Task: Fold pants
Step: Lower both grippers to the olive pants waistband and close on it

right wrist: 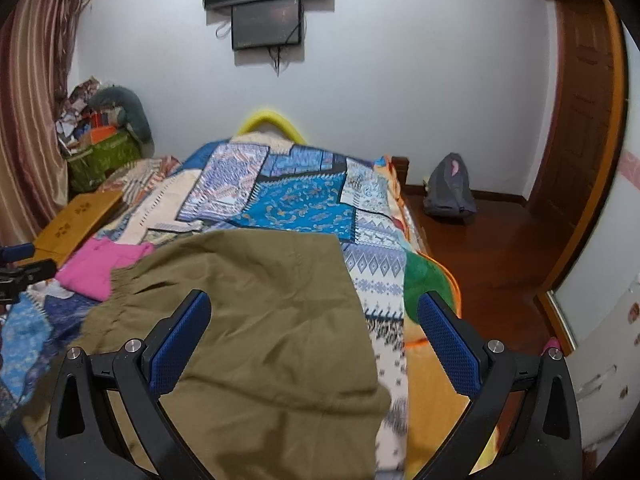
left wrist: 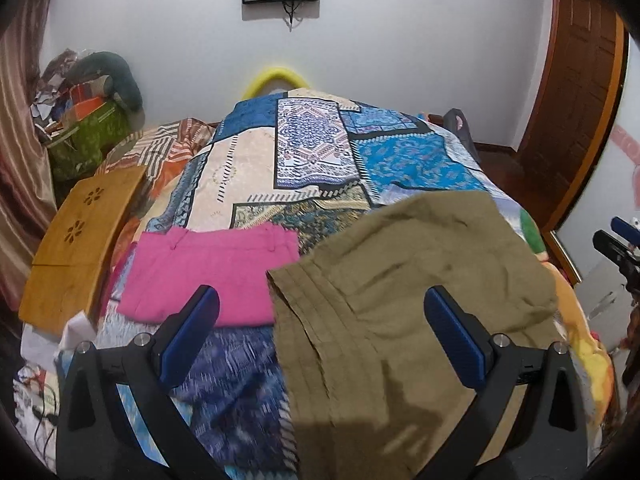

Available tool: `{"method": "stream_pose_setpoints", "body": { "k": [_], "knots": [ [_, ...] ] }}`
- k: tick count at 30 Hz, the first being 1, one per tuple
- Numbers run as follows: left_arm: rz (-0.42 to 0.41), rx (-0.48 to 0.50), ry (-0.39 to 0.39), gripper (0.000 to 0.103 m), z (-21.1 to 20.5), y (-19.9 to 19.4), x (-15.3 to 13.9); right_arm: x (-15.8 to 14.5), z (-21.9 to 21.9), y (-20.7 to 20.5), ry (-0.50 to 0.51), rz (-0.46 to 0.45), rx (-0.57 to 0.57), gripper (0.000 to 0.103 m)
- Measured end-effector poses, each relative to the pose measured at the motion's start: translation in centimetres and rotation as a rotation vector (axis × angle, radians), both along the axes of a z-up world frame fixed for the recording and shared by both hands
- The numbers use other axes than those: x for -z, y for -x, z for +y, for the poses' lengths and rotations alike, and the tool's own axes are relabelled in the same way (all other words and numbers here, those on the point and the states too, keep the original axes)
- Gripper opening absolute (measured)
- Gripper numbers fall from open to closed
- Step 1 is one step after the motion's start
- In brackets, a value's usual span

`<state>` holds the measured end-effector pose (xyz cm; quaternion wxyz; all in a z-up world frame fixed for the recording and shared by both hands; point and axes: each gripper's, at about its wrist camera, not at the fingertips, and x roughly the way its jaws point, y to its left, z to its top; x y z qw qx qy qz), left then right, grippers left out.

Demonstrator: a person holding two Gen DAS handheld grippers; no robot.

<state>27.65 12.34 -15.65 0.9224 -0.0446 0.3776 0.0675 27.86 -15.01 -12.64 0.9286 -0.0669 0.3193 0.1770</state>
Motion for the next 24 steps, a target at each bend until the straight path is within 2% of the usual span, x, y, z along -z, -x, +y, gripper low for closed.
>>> {"method": "stream_pose_setpoints", "body": {
  "k": [3, 8, 10, 13, 15, 18, 21, 24],
  "knots": [
    [0.016, -0.012, -0.005, 0.103, 1.8, -2.2, 1.7, 1.5, 0.8, -3.0, 0.06, 0.016, -0.009, 0.103],
    [0.068, -0.056, -0.144, 0.103, 4.1, -5.5, 5.4, 4.2, 1.7, -7.1, 0.108, 0.026, -0.039, 0.103],
    [0.092, -0.052, -0.124, 0.103, 5.0, -6.3, 6.6, 5.3, 2.1, -8.9, 0.123, 0.055, -0.051, 0.103],
    [0.125, -0.041, -0.049, 0.1, 6.2, -7.7, 8.5, 6.5, 2.4, -11.4, 0.134, 0.108, -0.066, 0.101],
    [0.148, -0.016, -0.012, 0.085, 6.3, -8.3, 9.4, 7.1, 2.6, -12.7, 0.128, 0.136, -0.073, 0.101],
    [0.225, 0.001, 0.01, 0.069, 6.0, -9.2, 10.9, 8.0, 2.8, -14.4, 0.109, 0.181, -0.083, 0.101],
    [0.243, 0.011, 0.027, 0.068, 5.7, -9.7, 11.7, 8.6, 3.2, -15.3, 0.092, 0.2, -0.089, 0.101],
    [0.27, 0.033, 0.034, 0.068, 5.7, -10.4, 12.3, 9.4, 3.7, -16.5, 0.064, 0.247, -0.11, 0.09]
  ]
}}
